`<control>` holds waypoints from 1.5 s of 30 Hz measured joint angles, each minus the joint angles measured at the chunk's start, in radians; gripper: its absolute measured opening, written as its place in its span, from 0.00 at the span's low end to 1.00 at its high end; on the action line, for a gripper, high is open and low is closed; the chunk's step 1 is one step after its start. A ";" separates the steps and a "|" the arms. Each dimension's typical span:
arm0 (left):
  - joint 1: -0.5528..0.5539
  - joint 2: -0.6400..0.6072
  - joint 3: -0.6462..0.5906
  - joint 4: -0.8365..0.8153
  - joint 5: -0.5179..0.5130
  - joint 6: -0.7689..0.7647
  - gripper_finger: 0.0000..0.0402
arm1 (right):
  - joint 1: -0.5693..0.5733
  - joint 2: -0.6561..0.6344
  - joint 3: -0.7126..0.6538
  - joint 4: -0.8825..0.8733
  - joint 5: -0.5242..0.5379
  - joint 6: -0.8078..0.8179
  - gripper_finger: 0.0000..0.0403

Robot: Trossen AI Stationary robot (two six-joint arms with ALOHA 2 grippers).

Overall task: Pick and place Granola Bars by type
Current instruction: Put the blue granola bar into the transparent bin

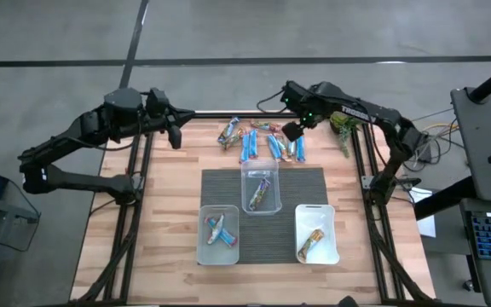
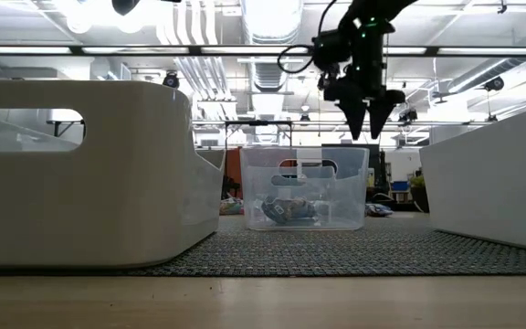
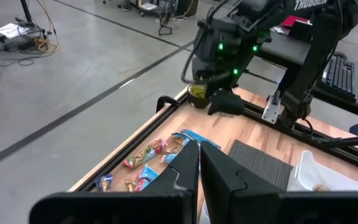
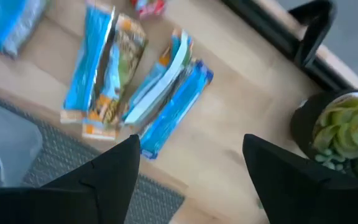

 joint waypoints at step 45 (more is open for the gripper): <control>0.000 0.003 0.000 -0.014 -0.024 -0.070 0.00 | -0.074 0.043 -0.373 0.383 -0.124 0.303 0.63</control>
